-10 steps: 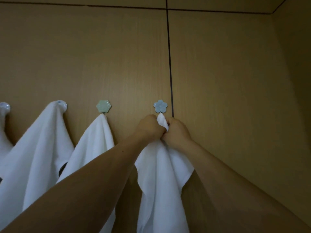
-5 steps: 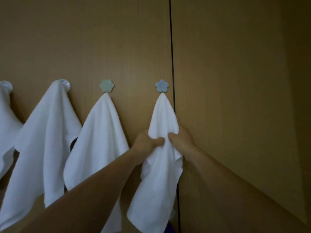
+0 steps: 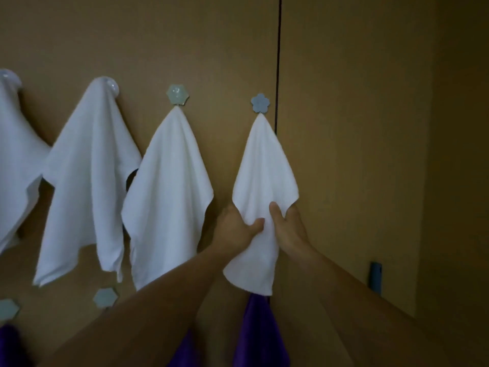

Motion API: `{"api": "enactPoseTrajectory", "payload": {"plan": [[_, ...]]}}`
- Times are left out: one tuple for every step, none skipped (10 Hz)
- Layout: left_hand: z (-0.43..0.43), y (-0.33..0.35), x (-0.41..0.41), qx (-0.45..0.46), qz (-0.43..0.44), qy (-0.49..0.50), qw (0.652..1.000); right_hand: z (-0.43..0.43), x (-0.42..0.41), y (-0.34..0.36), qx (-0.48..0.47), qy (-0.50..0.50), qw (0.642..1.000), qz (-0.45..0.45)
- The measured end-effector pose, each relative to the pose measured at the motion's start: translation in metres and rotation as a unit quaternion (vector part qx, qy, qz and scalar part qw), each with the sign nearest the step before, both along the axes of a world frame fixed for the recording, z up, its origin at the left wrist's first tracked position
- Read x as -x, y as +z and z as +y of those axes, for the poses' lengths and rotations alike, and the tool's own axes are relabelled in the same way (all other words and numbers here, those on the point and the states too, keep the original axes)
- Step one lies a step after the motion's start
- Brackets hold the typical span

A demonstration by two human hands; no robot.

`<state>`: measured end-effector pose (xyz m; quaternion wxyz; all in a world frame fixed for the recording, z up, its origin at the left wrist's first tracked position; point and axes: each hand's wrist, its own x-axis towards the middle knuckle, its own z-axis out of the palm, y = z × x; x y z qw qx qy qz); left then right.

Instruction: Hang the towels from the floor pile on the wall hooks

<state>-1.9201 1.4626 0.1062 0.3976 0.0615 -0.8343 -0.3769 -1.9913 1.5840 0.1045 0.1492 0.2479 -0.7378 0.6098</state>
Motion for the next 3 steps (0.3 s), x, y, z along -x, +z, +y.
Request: {"api": "enactPoseTrajectory", "payload": {"plan": [[0.002,-0.010,-0.024,0.073,-0.054,0.044,0.995,0.008,-0.017,-0.010,-0.065,-0.007,0.997,0.031],[0.002,-0.022,-0.053,0.118,-0.098,0.081,0.985,0.017,-0.037,-0.024,-0.124,-0.009,0.989,0.074],[0.011,-0.035,-0.083,0.160,-0.155,0.124,0.967,0.032,-0.054,-0.042,-0.201,-0.017,0.975,0.092]]}}
